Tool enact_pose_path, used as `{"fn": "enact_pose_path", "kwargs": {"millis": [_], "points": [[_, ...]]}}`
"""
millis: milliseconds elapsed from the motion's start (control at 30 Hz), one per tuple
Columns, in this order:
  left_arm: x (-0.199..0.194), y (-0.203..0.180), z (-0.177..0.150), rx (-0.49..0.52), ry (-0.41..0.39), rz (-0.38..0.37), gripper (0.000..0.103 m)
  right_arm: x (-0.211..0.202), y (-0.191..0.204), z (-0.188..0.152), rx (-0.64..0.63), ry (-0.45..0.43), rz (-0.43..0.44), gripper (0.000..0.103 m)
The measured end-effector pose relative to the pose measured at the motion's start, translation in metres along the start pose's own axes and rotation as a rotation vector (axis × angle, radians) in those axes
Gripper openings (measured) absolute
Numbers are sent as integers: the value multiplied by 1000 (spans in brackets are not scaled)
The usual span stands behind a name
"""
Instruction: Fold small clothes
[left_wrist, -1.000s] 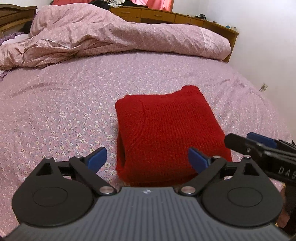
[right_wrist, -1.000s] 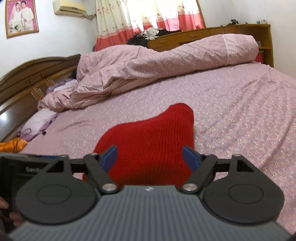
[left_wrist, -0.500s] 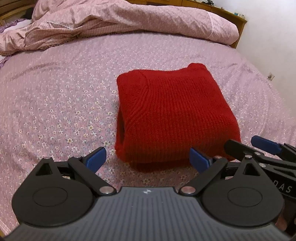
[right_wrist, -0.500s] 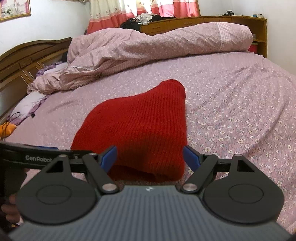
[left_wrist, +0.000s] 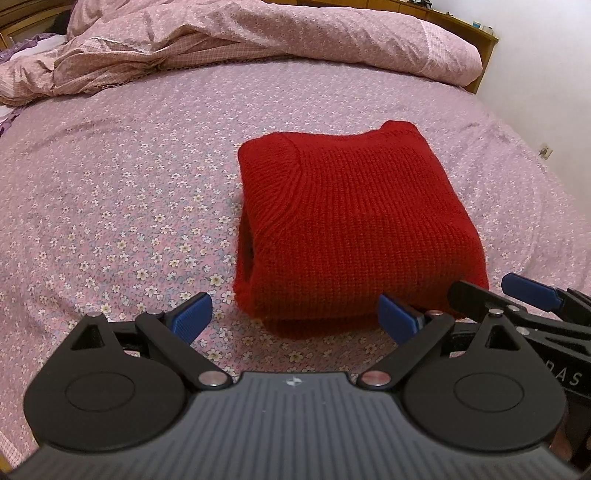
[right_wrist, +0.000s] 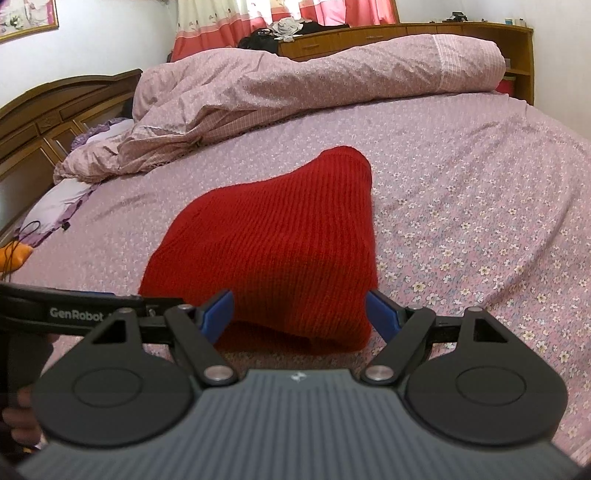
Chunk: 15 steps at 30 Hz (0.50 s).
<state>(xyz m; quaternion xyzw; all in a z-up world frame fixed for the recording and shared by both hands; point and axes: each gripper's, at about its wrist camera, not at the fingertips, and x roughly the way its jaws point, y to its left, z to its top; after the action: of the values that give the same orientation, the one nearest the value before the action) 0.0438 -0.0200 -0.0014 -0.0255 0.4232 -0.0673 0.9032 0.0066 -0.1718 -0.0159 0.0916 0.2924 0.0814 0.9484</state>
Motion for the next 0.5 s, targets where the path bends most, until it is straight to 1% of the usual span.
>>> {"fn": "enact_pose_path", "kwargs": {"millis": [267,433,500], "points": [[1,0,0,5,6,5,98,0,0,-1,5,3,-2,80],[4,-1,-1,12,16,28,98,1,0,-2,6,3,-2,80],[4,-1,-2,10,19,19,98,0,0,-2,6,3,-2,80]]}}
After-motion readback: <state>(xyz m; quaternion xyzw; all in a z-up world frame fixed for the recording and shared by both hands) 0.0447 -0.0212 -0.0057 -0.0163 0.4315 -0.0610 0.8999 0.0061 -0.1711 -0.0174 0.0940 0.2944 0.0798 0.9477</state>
